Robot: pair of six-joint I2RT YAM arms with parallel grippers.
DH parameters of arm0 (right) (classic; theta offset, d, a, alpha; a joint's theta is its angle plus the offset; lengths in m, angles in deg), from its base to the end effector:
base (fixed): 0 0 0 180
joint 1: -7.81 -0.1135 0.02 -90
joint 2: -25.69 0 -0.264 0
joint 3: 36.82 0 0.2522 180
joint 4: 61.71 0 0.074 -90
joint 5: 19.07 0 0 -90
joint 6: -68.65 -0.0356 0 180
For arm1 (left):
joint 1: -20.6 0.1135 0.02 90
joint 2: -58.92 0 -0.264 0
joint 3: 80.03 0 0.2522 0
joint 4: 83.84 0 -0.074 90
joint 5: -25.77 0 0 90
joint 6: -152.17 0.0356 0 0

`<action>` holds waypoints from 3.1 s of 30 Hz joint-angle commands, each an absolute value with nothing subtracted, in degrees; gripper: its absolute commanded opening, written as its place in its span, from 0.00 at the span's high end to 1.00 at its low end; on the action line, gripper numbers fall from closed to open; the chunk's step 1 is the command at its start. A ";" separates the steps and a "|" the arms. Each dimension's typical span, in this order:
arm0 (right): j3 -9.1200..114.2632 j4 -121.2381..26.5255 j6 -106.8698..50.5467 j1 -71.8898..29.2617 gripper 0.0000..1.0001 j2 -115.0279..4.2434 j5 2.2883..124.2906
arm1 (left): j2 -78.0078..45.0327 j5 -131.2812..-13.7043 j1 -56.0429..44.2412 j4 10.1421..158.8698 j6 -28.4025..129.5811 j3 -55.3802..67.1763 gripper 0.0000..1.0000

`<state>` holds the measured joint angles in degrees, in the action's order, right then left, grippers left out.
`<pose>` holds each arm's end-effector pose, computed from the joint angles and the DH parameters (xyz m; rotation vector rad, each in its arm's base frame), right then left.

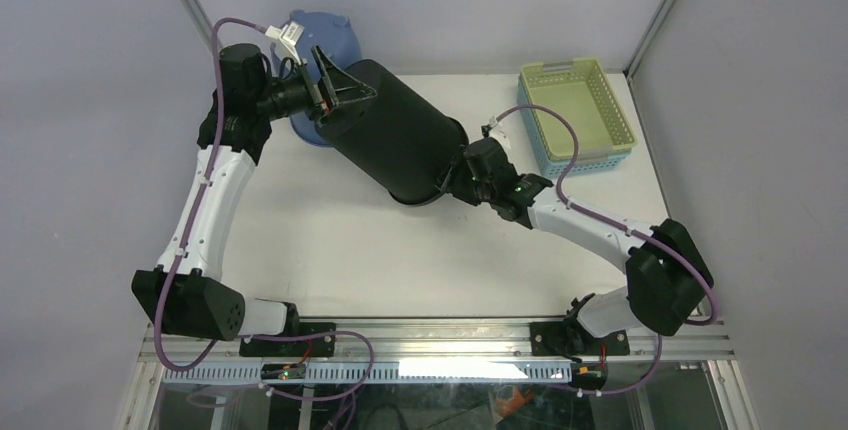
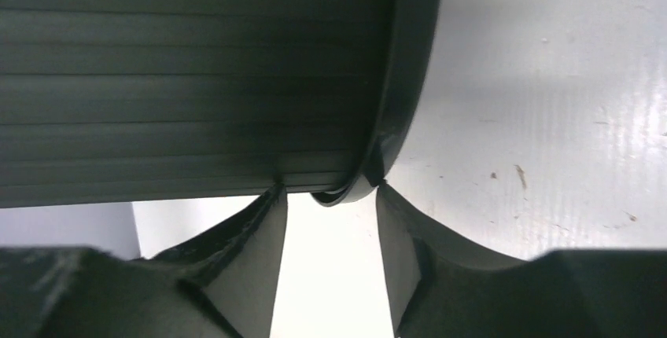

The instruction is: Turn the large container upside down

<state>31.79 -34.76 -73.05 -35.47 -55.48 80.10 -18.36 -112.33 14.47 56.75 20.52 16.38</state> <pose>0.2295 0.2083 0.2501 0.2607 2.3332 0.6883 0.2874 -0.0575 0.4198 -0.0175 2.0405 -1.3448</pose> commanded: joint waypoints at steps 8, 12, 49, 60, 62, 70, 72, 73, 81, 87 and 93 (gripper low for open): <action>28.07 -43.10 -80.14 -35.43 0.31 -53.59 80.95 | -20.62 -112.41 3.99 65.14 15.62 15.22 0.01; 26.24 -38.18 -78.87 -33.21 0.27 -49.10 83.43 | -25.32 -110.91 0.76 66.96 15.73 16.46 0.01; 65.31 -33.56 -59.56 -14.93 0.23 -73.09 77.94 | -9.29 -96.05 -1.21 52.80 30.87 8.15 0.01; 45.72 -33.92 -35.12 -4.99 0.23 -54.67 82.67 | -8.91 -96.58 -1.18 51.70 33.33 6.50 0.01; 45.78 -33.48 -30.69 -3.95 0.25 -55.51 83.76 | -9.14 -96.71 -1.11 51.79 33.38 6.42 0.01; 58.09 -22.28 -18.47 -2.04 0.36 -70.24 78.41 | -7.91 -96.20 -1.18 52.16 32.82 5.23 0.01; 60.49 -20.21 -18.37 -1.76 0.41 -73.54 78.08 | -7.20 -96.14 -1.18 52.12 32.67 4.74 0.01; 61.24 -19.59 -18.58 -1.57 0.44 -74.77 78.87 | -6.87 -96.07 -1.20 52.16 32.57 4.48 0.01; 62.13 -20.19 -19.88 -0.57 0.74 -76.78 78.91 | -5.42 -95.52 -1.15 52.17 32.21 3.25 0.01; 62.63 -19.01 -21.29 0.33 1.00 -73.85 79.14 | -5.70 -95.69 -1.19 52.17 32.24 3.43 0.01; 63.12 -19.20 -20.64 1.63 1.00 -67.50 80.20 | -6.25 -96.22 -1.19 52.37 32.29 2.95 0.01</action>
<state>60.20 -17.14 -20.75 0.46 -75.80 79.01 -7.06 -95.78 -1.79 50.44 31.80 3.20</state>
